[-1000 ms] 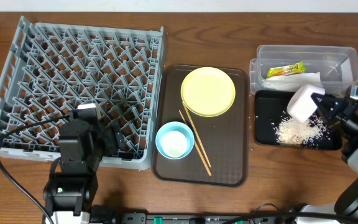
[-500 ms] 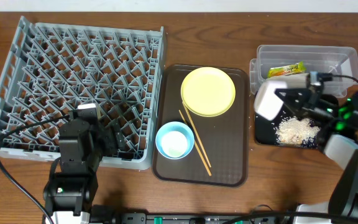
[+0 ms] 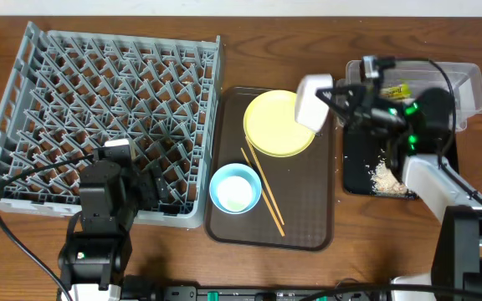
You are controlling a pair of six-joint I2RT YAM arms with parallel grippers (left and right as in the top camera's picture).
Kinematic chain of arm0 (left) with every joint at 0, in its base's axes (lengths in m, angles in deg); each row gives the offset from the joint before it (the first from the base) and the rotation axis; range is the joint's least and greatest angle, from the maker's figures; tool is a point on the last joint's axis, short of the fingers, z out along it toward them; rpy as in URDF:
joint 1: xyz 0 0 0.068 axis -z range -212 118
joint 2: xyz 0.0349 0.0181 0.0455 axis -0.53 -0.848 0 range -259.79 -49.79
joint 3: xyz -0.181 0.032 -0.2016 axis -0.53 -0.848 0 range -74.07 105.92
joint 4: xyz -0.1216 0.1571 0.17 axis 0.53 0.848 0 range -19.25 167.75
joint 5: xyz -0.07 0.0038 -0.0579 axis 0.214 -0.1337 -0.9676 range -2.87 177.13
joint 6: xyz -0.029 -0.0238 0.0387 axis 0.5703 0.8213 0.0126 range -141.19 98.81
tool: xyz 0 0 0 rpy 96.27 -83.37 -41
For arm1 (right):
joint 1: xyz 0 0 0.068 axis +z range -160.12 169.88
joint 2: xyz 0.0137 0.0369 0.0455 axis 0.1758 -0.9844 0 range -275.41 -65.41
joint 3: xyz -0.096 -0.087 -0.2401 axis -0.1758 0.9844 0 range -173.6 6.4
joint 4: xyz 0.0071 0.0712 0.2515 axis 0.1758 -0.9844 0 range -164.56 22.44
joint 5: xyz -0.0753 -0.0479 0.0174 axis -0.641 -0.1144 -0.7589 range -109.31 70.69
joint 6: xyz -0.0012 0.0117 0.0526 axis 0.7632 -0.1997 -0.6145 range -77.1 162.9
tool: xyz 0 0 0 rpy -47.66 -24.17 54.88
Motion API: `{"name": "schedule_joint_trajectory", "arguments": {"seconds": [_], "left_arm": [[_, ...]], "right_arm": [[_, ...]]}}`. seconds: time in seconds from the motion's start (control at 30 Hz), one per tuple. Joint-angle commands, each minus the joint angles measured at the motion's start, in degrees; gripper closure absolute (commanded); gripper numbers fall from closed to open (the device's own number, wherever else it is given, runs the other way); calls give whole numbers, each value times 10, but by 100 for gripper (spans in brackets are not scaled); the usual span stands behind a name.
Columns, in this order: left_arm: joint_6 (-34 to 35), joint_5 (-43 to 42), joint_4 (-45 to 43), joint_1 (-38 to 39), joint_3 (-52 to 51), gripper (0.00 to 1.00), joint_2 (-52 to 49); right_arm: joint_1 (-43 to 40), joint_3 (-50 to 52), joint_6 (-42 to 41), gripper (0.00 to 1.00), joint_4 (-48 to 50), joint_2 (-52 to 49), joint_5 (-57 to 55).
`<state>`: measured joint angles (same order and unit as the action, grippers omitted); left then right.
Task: Sort waste into correct bins and load items into the dishwasher
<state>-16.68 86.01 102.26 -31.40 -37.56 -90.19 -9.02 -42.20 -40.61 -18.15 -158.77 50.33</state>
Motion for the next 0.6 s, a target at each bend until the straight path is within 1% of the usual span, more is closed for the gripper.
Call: {"name": "schedule_joint_trajectory", "arguments": {"seconds": [0.0,0.2,0.33,0.43,0.53,0.57], "left_arm": [[5,1,-1,0,13,11,1],[5,1,-1,0,13,11,1],[5,1,0,0,13,11,1],[5,1,0,0,13,11,1],[5,1,-1,0,13,11,0],[5,1,-1,0,13,11,0]], "right_arm": [[37,-60,88,99,-81,-2,-62],[90,-170,259,99,-323,-2,-152],[120,-247,401,99,-516,-2,-227],[149,-306,518,99,-672,-2,-329],[185,-346,622,99,-780,-2,-457],[197,-351,654,99,-799,-2,-495]]}}
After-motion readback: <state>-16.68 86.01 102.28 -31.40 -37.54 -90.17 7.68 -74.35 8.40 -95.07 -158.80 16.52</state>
